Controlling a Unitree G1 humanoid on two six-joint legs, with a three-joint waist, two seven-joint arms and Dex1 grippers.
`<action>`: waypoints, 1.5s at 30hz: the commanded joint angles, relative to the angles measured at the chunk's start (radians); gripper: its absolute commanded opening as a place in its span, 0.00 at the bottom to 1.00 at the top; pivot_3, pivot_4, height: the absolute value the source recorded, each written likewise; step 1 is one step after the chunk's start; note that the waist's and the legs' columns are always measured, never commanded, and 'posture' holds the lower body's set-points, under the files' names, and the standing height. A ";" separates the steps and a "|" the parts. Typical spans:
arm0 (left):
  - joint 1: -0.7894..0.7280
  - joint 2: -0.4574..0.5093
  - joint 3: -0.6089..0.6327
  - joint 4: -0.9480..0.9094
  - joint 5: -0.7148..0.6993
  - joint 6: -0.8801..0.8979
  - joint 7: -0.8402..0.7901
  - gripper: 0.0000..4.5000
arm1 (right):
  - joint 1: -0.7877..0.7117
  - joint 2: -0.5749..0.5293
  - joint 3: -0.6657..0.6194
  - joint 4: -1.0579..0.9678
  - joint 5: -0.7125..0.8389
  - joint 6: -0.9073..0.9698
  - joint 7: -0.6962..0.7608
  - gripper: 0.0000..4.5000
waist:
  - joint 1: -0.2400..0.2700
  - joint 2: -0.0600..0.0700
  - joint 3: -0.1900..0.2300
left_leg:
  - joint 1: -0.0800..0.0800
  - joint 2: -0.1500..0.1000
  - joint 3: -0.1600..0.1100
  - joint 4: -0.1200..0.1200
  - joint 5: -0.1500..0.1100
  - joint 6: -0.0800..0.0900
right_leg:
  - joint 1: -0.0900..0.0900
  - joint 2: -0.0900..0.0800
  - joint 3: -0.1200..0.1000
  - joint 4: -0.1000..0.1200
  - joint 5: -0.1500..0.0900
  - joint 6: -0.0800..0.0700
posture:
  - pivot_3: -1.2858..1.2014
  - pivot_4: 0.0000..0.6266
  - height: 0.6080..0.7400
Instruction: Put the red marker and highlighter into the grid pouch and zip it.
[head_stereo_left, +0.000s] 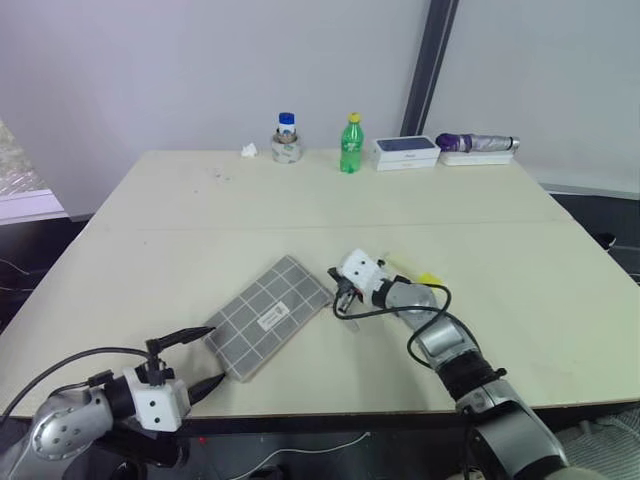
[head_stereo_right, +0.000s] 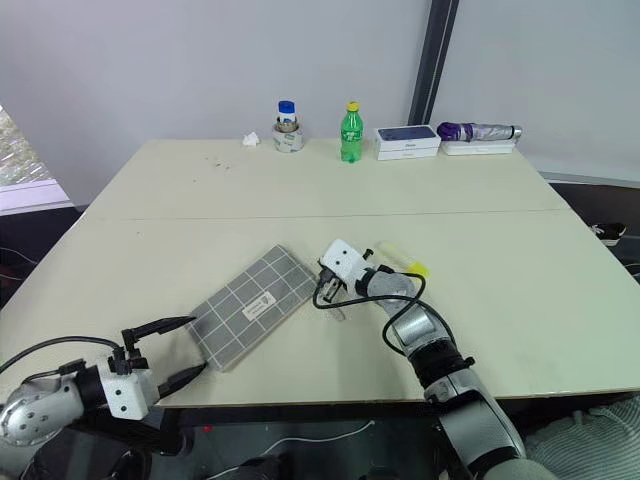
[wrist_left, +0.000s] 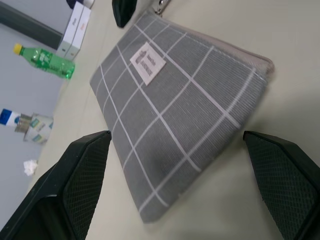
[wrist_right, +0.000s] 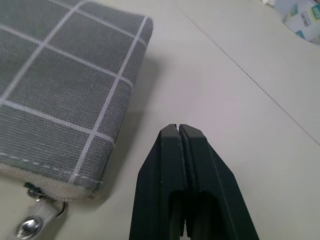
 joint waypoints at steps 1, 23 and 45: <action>-0.011 0.014 -0.052 0.053 0.052 -0.006 0.020 1.00 | -0.020 0.011 0.007 0.000 -0.017 -0.031 -0.007 0.01 | 0.001 0.000 0.000 | 0.000 0.000 0.000 0.000 0.000 0.000 | 0.000 0.000 0.000 0.000 0.000 0.000 | 0.52 0.24 1.00; -0.116 0.024 -0.200 0.095 0.052 0.018 0.076 0.34 | 0.002 -0.011 0.010 -0.024 -0.038 -0.045 0.037 0.00 | 0.001 0.001 -0.001 | 0.001 0.000 0.000 0.000 0.000 0.000 | 0.000 0.000 0.000 0.001 0.000 0.000 | 0.52 0.24 1.00; -0.131 0.021 -0.161 0.060 -0.069 0.106 0.088 0.00 | 0.170 -0.149 -0.187 -0.542 0.301 0.394 0.213 0.99 | 0.003 0.006 -0.004 | 0.000 0.000 0.000 0.000 0.000 0.000 | 0.001 0.000 0.001 0.000 0.000 0.000 | 0.52 0.24 1.00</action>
